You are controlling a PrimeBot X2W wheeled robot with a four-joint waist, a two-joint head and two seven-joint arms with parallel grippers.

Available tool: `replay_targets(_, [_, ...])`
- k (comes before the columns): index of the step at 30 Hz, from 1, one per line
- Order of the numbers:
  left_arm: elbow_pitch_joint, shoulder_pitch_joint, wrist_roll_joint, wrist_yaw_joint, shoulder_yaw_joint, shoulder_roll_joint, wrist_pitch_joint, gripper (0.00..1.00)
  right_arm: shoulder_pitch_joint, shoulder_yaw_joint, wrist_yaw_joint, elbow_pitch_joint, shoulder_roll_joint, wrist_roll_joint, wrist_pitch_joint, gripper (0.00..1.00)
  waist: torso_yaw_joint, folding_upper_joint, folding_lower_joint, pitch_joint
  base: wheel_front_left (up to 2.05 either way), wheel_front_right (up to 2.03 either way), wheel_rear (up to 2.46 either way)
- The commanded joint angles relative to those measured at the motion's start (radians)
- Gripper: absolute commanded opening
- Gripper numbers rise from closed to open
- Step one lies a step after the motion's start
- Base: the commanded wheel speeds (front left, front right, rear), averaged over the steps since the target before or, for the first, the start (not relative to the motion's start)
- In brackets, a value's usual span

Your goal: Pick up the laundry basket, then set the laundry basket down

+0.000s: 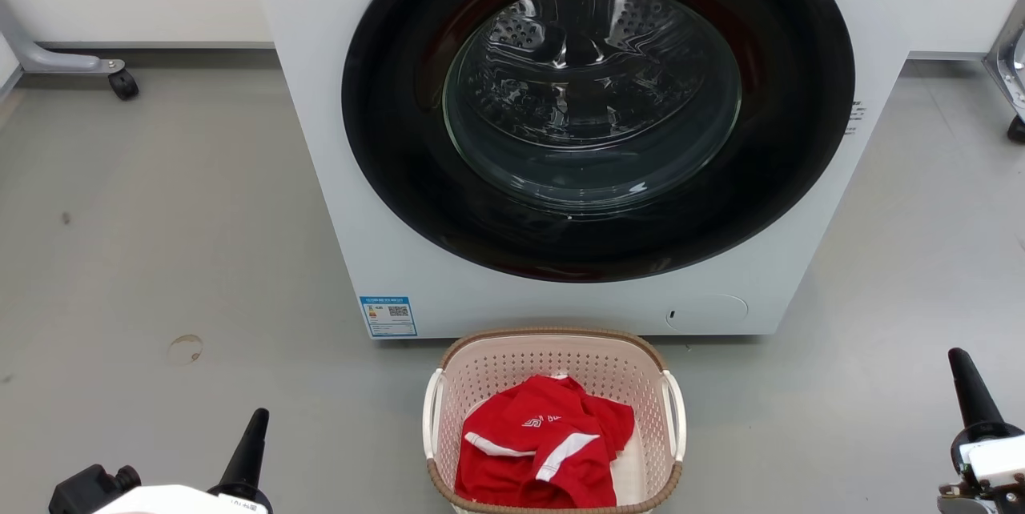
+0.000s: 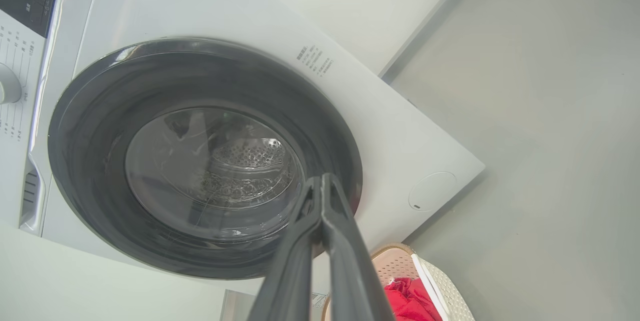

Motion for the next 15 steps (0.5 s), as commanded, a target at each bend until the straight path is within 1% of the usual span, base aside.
replay_targets(1, [-0.013,-0.062,-0.027,-0.016,0.038,0.003,-0.008,0.00,-0.055,-0.003,-0.002,-0.020,-0.023,0.027,0.013,0.00,-0.002,-0.0001,-0.0001,0.001,0.00,0.00,0.00])
replay_targets(15, [0.028,-0.098,-0.143,-0.051,0.083,-0.035,-0.009,0.00,-0.079,-0.038,-0.002,-0.017,-0.007,0.132,0.045,0.00,-0.022,-0.0001,0.0000,0.007,0.00,0.00,0.00])
